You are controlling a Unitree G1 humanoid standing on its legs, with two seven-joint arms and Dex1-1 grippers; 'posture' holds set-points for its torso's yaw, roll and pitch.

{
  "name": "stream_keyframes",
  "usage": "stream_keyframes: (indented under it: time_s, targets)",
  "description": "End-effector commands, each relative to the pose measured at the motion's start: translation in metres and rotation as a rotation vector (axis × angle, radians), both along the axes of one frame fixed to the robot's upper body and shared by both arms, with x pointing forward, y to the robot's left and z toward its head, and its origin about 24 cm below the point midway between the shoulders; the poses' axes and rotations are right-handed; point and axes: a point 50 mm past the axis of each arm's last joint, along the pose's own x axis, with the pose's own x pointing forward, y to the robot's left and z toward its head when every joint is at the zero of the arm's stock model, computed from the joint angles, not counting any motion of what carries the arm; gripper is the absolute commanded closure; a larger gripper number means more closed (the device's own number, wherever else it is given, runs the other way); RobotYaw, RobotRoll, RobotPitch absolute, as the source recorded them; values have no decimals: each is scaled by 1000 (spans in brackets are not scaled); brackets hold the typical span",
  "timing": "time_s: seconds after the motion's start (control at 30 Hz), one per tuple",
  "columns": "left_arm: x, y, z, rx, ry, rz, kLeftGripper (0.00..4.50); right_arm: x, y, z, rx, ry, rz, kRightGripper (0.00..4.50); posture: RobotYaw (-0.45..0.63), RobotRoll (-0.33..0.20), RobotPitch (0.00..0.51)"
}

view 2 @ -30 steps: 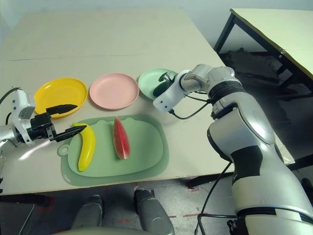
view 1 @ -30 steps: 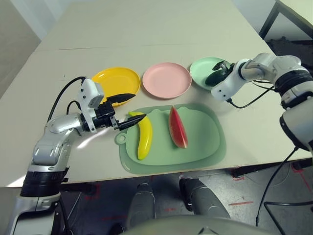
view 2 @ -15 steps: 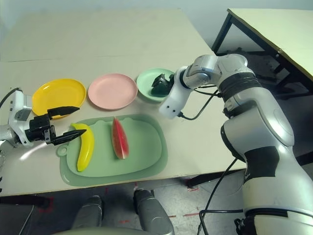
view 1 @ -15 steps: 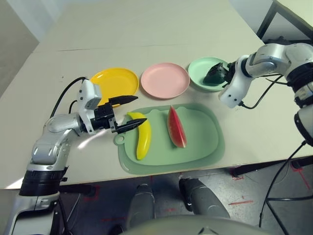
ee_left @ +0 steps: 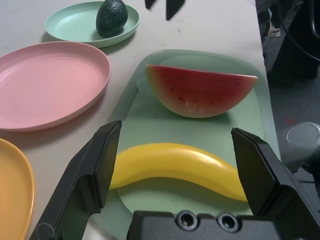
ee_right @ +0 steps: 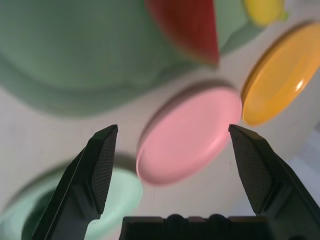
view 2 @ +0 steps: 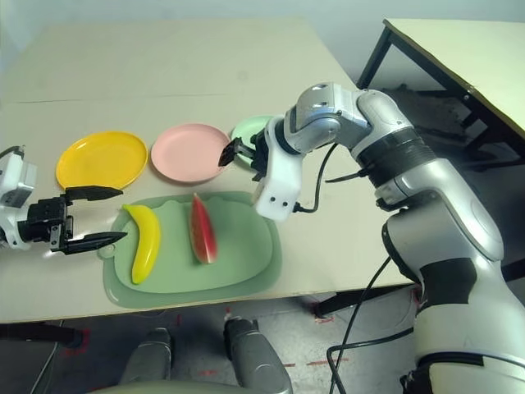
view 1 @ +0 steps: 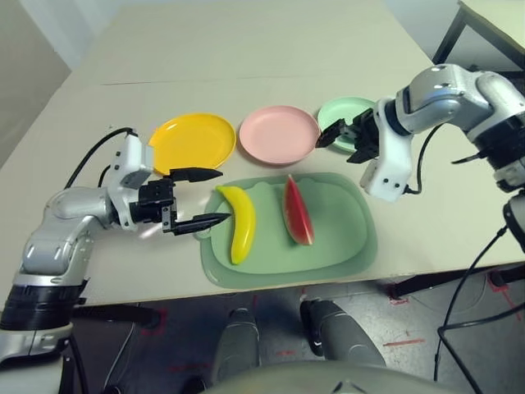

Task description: Place the fruits into color-matched plates.

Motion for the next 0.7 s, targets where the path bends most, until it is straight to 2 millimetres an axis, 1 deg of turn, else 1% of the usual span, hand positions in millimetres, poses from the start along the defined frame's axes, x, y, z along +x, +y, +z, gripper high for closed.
stream_keyframes:
  time_s: [0.03, 0.2, 0.3, 0.4, 0.5, 0.7]
  targets:
    - [-6, -6, -7, 34, -2, -41, 0, -13, 6, -5, -30, 76, 16, 32, -52, 0, 148]
    - [-5, -8, -6, 30, -5, -34, 0, -21, 12, -7, -56, 103, 35, 32, -51, 0, 151]
    - [-5, -11, -5, 3, -5, -23, 0, -24, 20, -8, -45, 117, 48, 32, -50, 0, 152]
    - [-4, -18, -5, -30, -2, -17, 0, -24, 29, -6, -25, 109, 58, 32, -50, 0, 155]
    - [-5, -22, -6, -39, 2, -17, 0, -23, 34, -5, -22, 96, 66, 32, -49, 0, 155]
    - [-6, -20, -9, -43, 8, -8, 0, -20, 40, -15, -36, 100, 77, 32, -46, 0, 155]
